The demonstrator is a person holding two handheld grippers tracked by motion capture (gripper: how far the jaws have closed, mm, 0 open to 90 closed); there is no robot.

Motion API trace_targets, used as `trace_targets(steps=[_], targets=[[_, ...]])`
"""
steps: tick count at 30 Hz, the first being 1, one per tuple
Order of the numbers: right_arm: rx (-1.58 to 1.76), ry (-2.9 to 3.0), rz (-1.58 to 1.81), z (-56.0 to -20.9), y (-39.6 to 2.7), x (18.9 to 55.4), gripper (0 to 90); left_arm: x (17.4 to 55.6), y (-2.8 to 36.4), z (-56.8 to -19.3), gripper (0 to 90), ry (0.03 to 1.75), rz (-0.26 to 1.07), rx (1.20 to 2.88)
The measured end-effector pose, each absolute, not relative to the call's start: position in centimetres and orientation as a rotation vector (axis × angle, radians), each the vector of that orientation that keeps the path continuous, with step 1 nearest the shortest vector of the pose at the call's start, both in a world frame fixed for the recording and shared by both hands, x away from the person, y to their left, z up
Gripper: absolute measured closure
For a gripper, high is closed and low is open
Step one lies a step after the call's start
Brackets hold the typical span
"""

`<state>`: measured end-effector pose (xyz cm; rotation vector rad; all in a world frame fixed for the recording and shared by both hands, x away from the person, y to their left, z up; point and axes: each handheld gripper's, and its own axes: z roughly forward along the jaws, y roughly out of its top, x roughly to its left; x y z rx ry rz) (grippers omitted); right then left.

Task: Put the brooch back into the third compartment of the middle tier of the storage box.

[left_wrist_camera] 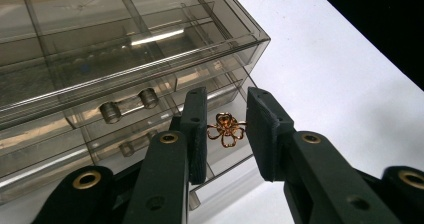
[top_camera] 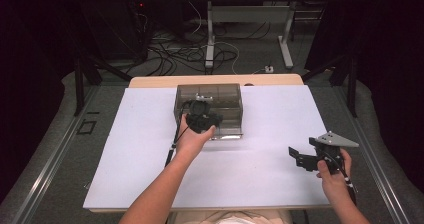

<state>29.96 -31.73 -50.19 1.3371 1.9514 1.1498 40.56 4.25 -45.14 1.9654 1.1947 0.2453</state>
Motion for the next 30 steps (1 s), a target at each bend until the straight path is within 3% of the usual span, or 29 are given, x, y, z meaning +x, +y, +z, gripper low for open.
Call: trace_targets(steps=[30], targets=[[1.341,1.947,1.159,-50.1,-31.8,30.0,15.4,41.3,1.1,-47.3,71.0,1.191,0.238,2.010]])
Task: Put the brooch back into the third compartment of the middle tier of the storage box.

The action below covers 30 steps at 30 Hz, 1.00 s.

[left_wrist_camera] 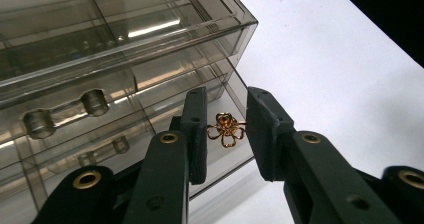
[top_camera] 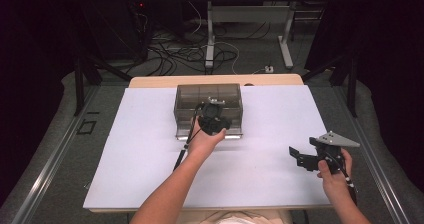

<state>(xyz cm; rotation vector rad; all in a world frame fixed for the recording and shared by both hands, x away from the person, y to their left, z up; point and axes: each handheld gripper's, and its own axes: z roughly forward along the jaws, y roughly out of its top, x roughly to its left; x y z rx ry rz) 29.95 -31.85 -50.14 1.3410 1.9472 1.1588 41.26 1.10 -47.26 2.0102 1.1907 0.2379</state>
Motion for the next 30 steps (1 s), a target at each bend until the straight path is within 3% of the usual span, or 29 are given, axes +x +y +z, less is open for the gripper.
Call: trace_targets(steps=[30], targets=[[1.325,1.959,1.164,-50.1,-31.7,29.9,15.4,41.5,-0.5,-49.1,70.9,1.198,0.269,2.056]])
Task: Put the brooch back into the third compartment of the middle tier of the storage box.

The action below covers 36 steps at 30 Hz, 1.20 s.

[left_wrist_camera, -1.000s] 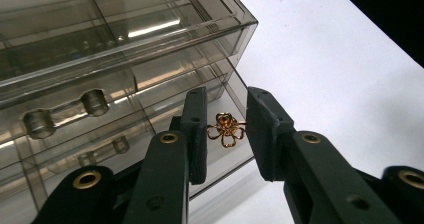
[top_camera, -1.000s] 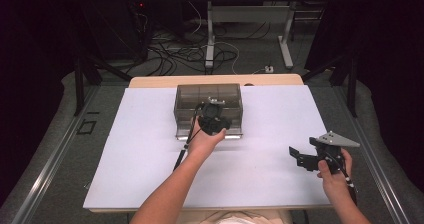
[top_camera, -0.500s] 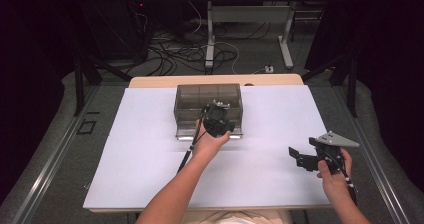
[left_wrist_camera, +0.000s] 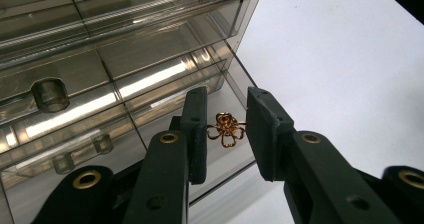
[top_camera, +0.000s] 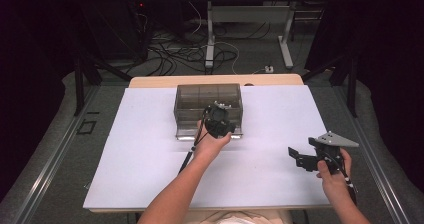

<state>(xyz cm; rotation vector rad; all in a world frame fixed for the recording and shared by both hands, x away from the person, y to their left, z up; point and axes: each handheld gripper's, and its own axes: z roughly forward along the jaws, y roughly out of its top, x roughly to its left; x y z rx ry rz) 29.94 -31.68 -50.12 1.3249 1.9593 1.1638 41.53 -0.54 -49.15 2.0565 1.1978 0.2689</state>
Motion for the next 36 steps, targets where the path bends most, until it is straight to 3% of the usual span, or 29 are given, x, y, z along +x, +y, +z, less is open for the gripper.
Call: trace_targets(steps=[14,36], targets=[[1.322,1.957,1.159,-50.1,-31.6,29.9,15.4,41.4,-0.5,-49.0,69.7,1.192,0.283,2.063],[1.325,1.955,1.155,-50.1,-31.6,29.9,15.4,40.4,0.5,-47.4,50.1,1.130,0.314,1.991]])
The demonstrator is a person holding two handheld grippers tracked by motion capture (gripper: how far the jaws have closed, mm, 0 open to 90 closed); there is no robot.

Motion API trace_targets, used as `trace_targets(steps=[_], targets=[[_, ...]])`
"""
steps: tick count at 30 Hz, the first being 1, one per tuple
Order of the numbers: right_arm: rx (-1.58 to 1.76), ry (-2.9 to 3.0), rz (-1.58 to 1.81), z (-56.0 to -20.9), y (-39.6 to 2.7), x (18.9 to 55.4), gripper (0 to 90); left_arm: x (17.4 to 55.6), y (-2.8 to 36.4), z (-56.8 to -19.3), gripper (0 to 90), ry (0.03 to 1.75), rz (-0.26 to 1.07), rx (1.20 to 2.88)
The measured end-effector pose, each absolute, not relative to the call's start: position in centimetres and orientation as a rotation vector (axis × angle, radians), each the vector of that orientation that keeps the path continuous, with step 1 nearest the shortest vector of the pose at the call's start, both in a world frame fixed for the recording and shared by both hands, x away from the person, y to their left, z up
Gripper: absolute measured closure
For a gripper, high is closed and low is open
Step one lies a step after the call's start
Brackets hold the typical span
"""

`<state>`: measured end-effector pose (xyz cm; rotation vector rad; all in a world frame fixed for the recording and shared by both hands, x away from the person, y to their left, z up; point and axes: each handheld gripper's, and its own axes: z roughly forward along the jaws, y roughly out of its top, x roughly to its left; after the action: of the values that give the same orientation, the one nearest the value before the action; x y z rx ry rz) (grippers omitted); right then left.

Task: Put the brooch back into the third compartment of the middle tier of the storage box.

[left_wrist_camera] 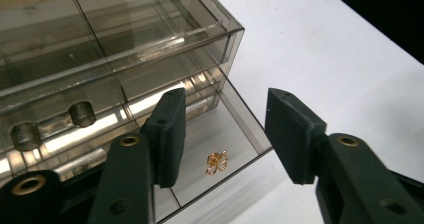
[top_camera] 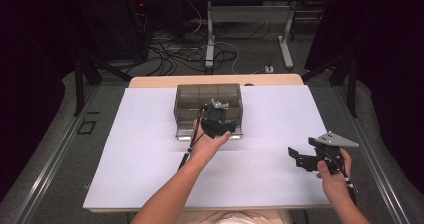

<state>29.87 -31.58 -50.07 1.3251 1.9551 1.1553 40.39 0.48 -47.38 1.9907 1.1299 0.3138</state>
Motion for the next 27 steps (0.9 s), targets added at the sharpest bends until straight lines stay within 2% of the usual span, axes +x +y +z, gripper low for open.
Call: trace_targets(steps=[17,27], targets=[[1.330,1.952,1.153,-50.1,-31.6,29.8,15.4,39.3,3.0,-46.1,34.6,1.097,0.354,1.940],[1.331,1.947,1.159,-50.1,-31.5,29.8,15.4,38.8,5.4,-45.4,31.1,1.096,0.365,1.904]])
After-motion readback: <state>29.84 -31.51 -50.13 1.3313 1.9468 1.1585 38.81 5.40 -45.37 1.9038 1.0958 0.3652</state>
